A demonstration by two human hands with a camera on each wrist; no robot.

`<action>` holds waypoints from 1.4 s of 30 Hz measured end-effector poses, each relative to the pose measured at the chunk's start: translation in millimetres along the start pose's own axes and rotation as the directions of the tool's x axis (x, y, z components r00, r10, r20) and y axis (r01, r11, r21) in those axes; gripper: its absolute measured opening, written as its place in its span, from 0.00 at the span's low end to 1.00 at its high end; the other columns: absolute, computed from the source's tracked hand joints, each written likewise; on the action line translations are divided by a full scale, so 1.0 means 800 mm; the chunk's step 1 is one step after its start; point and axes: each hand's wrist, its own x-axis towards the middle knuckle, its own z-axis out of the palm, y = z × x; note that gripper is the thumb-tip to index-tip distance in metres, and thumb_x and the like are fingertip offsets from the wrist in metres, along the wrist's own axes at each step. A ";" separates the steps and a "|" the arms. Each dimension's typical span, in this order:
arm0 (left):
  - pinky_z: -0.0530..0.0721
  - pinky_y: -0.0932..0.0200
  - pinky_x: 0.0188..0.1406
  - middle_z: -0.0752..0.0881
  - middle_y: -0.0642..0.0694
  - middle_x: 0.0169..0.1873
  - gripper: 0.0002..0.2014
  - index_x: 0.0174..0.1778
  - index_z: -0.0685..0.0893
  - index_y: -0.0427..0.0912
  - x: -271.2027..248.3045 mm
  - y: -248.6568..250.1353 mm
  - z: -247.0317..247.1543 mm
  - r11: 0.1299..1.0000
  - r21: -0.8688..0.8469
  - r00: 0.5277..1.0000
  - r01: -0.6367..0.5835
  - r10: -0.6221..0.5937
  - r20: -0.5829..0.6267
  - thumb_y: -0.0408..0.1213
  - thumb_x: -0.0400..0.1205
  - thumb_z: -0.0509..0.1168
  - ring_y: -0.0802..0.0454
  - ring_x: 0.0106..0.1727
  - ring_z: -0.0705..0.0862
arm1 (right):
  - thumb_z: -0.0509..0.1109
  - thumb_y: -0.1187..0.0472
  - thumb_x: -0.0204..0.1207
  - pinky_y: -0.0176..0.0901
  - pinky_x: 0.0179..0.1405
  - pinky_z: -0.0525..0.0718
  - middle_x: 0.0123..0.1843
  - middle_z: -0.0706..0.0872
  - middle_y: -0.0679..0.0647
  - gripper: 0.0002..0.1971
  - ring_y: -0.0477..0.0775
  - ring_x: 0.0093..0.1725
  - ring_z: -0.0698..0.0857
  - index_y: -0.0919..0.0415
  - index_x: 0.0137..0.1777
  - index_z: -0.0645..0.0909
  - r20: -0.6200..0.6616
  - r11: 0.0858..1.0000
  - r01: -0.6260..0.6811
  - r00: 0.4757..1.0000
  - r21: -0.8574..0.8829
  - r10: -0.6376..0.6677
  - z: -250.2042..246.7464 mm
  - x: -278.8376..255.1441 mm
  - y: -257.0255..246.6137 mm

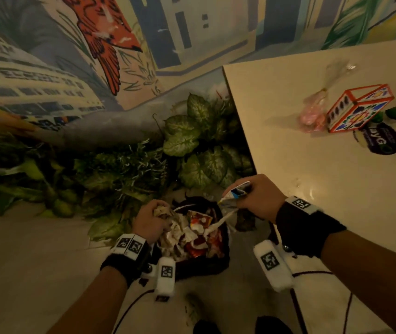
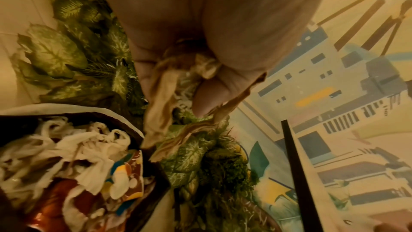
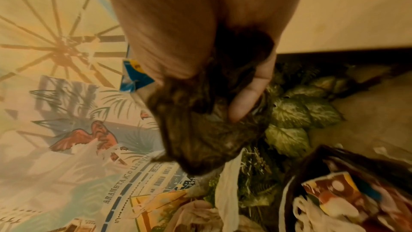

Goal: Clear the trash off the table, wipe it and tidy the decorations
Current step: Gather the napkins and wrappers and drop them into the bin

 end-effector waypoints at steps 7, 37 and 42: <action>0.83 0.49 0.48 0.76 0.37 0.62 0.19 0.52 0.77 0.50 0.060 -0.088 0.035 0.969 0.223 0.994 0.107 -0.103 -0.032 0.27 0.70 0.69 0.37 0.52 0.80 | 0.79 0.65 0.68 0.48 0.53 0.85 0.41 0.87 0.54 0.05 0.53 0.47 0.85 0.54 0.38 0.88 -0.019 0.959 -0.242 0.969 0.145 0.248 0.123 0.049 0.040; 0.72 0.36 0.73 0.43 0.42 0.81 0.65 0.81 0.41 0.60 0.189 -0.245 0.123 0.793 0.580 0.906 0.186 -0.367 0.211 0.56 0.58 0.81 0.31 0.81 0.53 | 0.83 0.41 0.50 0.48 0.77 0.67 0.73 0.66 0.48 0.48 0.55 0.74 0.68 0.49 0.71 0.66 0.199 0.913 -0.080 0.965 -0.401 0.171 0.320 0.156 0.293; 0.70 0.45 0.75 0.57 0.37 0.79 0.50 0.82 0.52 0.50 0.134 -0.189 0.078 0.844 0.519 0.967 0.140 -0.228 0.111 0.59 0.69 0.72 0.36 0.78 0.64 | 0.74 0.61 0.71 0.56 0.76 0.71 0.82 0.62 0.54 0.47 0.61 0.78 0.67 0.49 0.83 0.49 0.324 0.904 -0.352 0.849 -0.242 0.418 0.264 0.115 0.219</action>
